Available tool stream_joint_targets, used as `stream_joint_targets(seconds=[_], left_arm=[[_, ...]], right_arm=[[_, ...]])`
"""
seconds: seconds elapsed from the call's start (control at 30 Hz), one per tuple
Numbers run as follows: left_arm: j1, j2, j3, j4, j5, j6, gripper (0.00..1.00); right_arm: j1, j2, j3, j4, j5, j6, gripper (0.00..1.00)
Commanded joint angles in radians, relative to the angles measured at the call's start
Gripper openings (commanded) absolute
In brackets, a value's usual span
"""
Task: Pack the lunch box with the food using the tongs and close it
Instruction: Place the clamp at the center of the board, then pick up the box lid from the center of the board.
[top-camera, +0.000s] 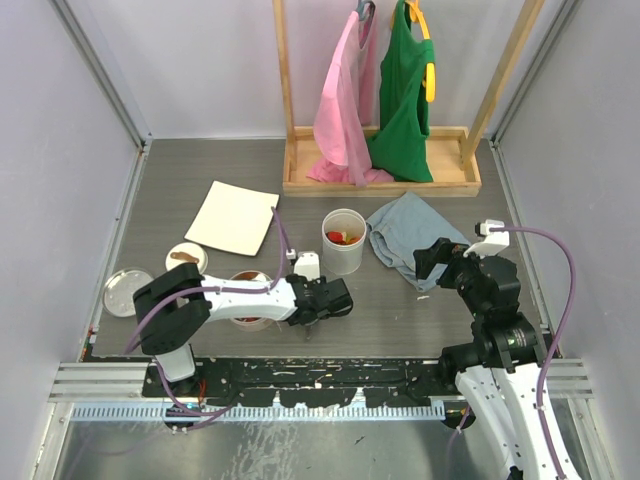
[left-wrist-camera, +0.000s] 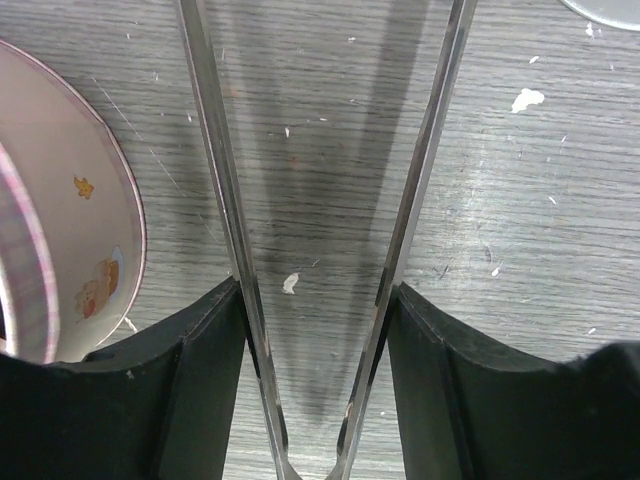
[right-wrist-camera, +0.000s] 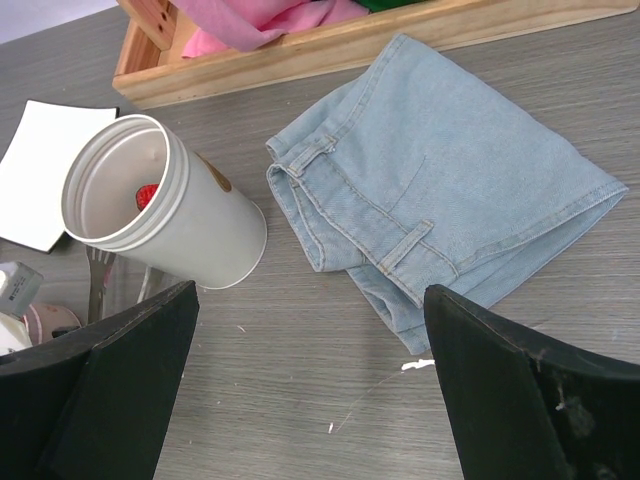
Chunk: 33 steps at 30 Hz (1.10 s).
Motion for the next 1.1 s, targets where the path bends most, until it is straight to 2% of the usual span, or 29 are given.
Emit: stream_joint_targets(seconds=[0.0,0.5,0.63,0.7,0.9,1.0,1.07], left_arm=[[-0.004,-0.035,-0.012,0.038,-0.015,-0.021,0.58],[-0.028,-0.169,0.008,0.035,0.004,0.052,0.79],[-0.084,-0.257,0.082,-0.037,-0.062,0.107,0.83],[-0.090,-0.314,0.088,-0.081,-0.095,0.092,0.83],[-0.092,-0.604,-0.056,-0.080,-0.226,0.054,0.87],[-0.091,-0.743,-0.108,-0.058,-0.303,0.111,0.95],[-0.084,-0.805,-0.114,-0.101,-0.351,0.145,1.00]], right_arm=[[0.006,-0.020,0.002,0.034,0.018,0.006,1.00],[0.014,-0.033,0.002,0.032,0.026,0.006,1.00],[0.015,-0.034,0.001,0.032,0.029,0.006,1.00],[0.015,-0.033,0.001,0.031,0.030,0.007,1.00],[0.016,-0.033,0.001,0.031,0.034,0.007,1.00],[0.016,-0.032,0.001,0.031,0.035,0.007,1.00],[0.015,-0.032,0.001,0.031,0.036,0.007,1.00]])
